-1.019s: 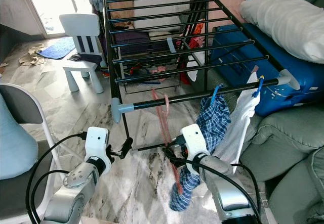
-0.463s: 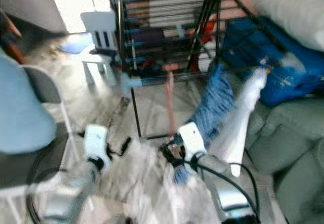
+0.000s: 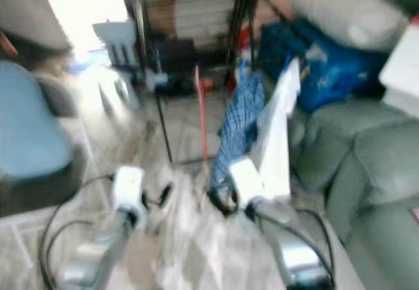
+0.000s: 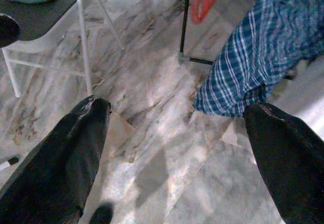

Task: Hang hanger

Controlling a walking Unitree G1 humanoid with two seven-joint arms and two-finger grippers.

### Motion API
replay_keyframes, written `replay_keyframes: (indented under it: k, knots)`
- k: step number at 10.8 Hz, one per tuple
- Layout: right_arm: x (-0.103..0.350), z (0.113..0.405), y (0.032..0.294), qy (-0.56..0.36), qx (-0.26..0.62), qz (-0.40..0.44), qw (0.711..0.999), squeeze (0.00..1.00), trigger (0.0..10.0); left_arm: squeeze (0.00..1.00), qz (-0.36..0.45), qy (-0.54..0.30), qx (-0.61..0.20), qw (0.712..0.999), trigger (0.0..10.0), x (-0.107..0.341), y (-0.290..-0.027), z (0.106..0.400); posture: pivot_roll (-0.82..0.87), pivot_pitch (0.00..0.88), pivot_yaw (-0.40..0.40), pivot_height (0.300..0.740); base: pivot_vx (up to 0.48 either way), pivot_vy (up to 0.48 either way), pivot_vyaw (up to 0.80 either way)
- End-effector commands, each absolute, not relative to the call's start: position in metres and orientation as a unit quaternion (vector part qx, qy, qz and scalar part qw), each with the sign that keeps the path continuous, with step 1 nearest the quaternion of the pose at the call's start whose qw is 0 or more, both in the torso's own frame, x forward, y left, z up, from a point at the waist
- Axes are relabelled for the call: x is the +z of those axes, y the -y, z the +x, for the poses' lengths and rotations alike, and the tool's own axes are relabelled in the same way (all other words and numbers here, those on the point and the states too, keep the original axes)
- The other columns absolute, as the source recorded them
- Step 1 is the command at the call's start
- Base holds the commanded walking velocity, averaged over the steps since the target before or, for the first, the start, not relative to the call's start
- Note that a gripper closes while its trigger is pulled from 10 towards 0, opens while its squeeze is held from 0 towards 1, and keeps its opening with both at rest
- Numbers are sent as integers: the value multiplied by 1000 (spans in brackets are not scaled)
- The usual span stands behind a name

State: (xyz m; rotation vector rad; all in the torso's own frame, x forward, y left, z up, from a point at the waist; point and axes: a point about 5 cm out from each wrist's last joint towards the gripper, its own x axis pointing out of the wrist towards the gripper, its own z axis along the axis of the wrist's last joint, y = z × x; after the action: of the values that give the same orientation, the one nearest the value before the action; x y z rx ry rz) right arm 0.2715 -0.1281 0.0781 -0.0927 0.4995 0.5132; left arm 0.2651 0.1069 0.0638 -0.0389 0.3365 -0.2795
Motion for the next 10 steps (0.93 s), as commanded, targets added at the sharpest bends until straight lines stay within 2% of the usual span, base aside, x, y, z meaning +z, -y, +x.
replay_keyframes:
  k: [1,4,7,10]
  knots:
    - [82,275,121,-234,259,-44,936,1000,10000,0,-11,-159,-134,978,10000,68,-113,269,-110,0,51,740,-349,0,0]
    - [82,278,116,-231,264,-42,936,1000,10000,0,-7,-150,-125,981,10000,72,-118,273,-80,0,38,740,-341,0,0]
    - [89,289,112,-214,268,-44,938,1000,10000,0,0,-120,-98,988,10000,84,-125,279,-43,0,-13,740,0,0,0]
    - [85,283,113,-220,281,-56,932,1000,10000,0,-3,-110,-80,991,10000,85,-122,273,-33,0,-62,740,0,0,0]
